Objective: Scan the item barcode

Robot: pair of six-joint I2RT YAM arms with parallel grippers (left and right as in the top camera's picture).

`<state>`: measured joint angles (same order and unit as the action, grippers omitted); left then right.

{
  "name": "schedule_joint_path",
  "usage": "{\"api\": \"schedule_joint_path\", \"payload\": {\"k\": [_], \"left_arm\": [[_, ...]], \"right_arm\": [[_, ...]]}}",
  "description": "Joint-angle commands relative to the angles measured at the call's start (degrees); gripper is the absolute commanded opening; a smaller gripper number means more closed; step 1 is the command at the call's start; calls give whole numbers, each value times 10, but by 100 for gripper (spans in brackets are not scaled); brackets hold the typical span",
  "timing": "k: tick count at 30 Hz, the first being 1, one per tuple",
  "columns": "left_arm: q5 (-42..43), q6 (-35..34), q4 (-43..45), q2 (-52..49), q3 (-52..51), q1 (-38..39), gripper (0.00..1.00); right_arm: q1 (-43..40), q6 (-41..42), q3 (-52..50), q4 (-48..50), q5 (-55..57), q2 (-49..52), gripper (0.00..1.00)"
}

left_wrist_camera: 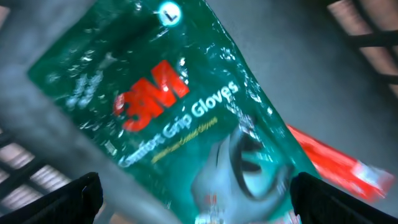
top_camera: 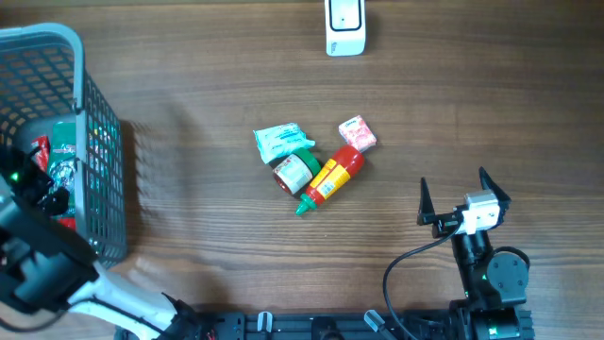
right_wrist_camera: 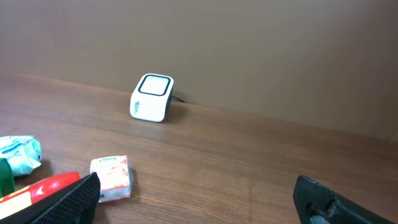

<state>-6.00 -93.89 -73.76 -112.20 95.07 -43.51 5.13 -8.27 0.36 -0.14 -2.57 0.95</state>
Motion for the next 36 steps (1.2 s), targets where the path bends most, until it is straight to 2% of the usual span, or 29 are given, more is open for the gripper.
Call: {"api": "schedule_joint_path", "payload": {"k": [1,11,12,13,15,16,24,30,36], "left_arm": [[1,-29,14,-59,-5,4,100],[-9,-43,66,-129,-29,18,100],[-14,-42,70,-133,-36,21,82],[-16,-40,74,-135,-47,24,42],[-18,-40,87,-136,-82,33,7],[-18,-40,87,-136,-94,36,4],[-20,9,52,-109,-98,43,4],[-39,24,7,13,-53,32,4],[-117,19,6,117,-53,31,4]], "right_arm": [[2,-7,0,1,-5,1,100],[2,-7,0,1,-5,1,100],[2,-7,0,1,-5,1,100],[2,-7,0,2,-5,1,100],[2,-7,0,2,-5,1,100],[2,-7,0,1,-5,1,100],[2,-7,0,1,-5,1,100],[2,-7,0,1,-5,1,100],[2,-7,0,1,-5,1,100]]}}
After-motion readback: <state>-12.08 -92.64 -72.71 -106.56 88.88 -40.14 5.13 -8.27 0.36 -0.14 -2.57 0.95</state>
